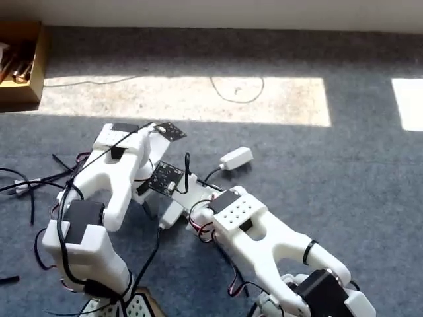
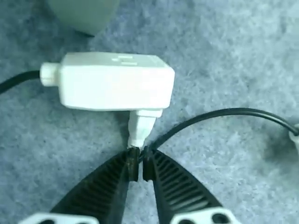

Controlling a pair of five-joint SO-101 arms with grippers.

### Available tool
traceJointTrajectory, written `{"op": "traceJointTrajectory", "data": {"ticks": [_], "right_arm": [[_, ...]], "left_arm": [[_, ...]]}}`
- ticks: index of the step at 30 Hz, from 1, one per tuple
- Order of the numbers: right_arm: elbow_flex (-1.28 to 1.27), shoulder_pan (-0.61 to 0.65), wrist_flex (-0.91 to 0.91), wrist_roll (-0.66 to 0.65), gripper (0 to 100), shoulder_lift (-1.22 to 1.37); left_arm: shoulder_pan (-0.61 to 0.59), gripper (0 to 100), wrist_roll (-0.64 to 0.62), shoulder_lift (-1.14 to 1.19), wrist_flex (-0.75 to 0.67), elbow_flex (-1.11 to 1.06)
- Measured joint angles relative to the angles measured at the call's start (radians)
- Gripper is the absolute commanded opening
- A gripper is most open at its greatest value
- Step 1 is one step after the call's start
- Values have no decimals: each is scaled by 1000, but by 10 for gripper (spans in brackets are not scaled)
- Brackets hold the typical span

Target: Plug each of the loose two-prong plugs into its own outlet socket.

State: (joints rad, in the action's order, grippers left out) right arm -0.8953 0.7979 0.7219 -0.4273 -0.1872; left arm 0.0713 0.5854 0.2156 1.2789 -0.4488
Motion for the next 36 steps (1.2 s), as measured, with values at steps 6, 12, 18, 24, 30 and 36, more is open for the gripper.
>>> {"op": "traceJointTrajectory", "data": {"ticks": [6,12,18,24,30,36], "right_arm": [[66,-57,198,3,39,-104],[255,-213,466,3,224,-428],[400,-468,746,-54,235,-649],[98,-818,609,-63,201,-775],[-410,-872,333,8,201,-895],[-549,-878,259,51,201,-990]], "left_arm": [[-126,277,-58,-158,32,78],[-193,278,-66,-370,95,172],[-61,278,-66,-545,279,166],[133,277,-126,-647,290,-43],[144,277,-133,-652,115,-279],[144,276,-138,-654,-20,-391]]}}
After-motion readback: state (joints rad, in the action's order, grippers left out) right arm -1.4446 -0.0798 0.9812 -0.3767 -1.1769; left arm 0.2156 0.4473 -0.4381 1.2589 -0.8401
